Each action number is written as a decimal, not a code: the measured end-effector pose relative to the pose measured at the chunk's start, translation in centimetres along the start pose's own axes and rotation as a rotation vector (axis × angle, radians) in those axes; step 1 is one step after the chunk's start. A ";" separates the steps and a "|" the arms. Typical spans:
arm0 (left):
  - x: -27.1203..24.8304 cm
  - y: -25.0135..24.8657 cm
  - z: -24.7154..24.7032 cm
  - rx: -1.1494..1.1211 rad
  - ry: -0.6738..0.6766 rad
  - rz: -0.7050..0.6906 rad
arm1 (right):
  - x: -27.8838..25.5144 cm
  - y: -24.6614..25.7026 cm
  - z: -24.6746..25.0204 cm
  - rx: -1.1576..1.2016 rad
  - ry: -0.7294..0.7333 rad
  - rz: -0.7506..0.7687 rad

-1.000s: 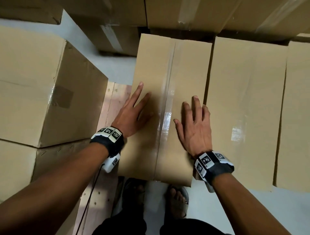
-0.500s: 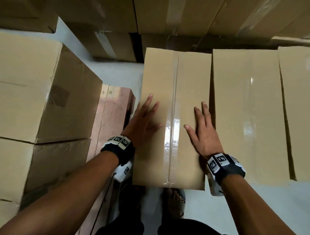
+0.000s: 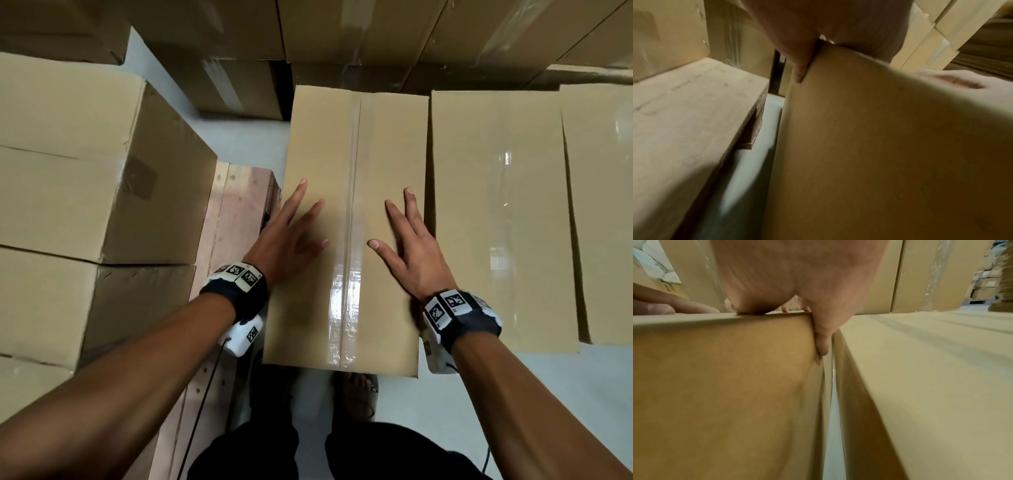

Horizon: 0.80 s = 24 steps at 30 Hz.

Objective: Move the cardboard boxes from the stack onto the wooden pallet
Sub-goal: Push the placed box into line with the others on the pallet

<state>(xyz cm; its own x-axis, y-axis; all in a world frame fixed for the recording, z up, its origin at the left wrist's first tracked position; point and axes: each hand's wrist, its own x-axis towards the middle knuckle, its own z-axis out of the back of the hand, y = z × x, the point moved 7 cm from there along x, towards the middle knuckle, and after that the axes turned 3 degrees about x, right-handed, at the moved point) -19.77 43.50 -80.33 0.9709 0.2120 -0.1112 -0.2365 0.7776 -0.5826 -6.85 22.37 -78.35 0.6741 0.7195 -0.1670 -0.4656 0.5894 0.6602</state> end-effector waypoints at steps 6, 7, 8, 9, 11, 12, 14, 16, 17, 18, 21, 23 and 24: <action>-3.5 -5.9 8.2 -0.017 -0.040 0.026 | -3.4 7.1 7.1 0.031 0.054 0.014; -4.1 -7.2 9.9 -0.018 -0.040 0.036 | -4.1 8.6 8.8 0.033 0.057 0.021; -4.8 -8.5 11.7 -0.021 -0.039 0.051 | -4.8 10.2 10.4 0.037 0.062 0.029; -5.5 -10.0 13.6 -0.019 -0.041 0.065 | -5.5 11.8 12.2 0.041 0.067 0.040; -7.1 -13.2 17.7 0.004 -0.055 0.080 | -7.0 15.3 15.9 0.048 0.073 0.059; -7.8 -14.9 19.8 0.015 -0.060 0.077 | -7.8 17.1 17.8 0.049 0.075 0.068; -9.5 -18.4 24.1 0.011 -0.061 0.072 | -9.4 20.8 21.6 0.060 0.070 0.081; -11.3 -22.1 28.6 -0.008 -0.063 0.087 | -11.1 24.6 25.4 0.076 0.069 0.097; -12.2 -24.0 31.0 -0.020 -0.067 0.098 | -12.0 26.5 27.3 0.082 0.068 0.111; -13.3 -26.0 33.3 -0.030 -0.079 0.108 | -12.9 28.3 29.1 0.091 0.067 0.127; -16.5 -31.5 39.7 -0.036 -0.144 0.121 | -15.5 33.4 34.0 0.111 0.068 0.180; -18.8 -34.3 43.0 -0.025 -0.182 0.128 | -17.0 36.6 36.8 0.114 0.075 0.219; -19.9 -35.4 44.5 -0.025 -0.200 0.137 | -17.8 38.1 38.1 0.115 0.077 0.237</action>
<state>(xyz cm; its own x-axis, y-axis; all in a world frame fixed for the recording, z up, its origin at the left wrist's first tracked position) -32.34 38.06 -21.65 0.9025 0.4295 -0.0310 -0.3624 0.7188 -0.5934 -14.74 18.04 -22.31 0.5065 0.8608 -0.0500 -0.5341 0.3587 0.7655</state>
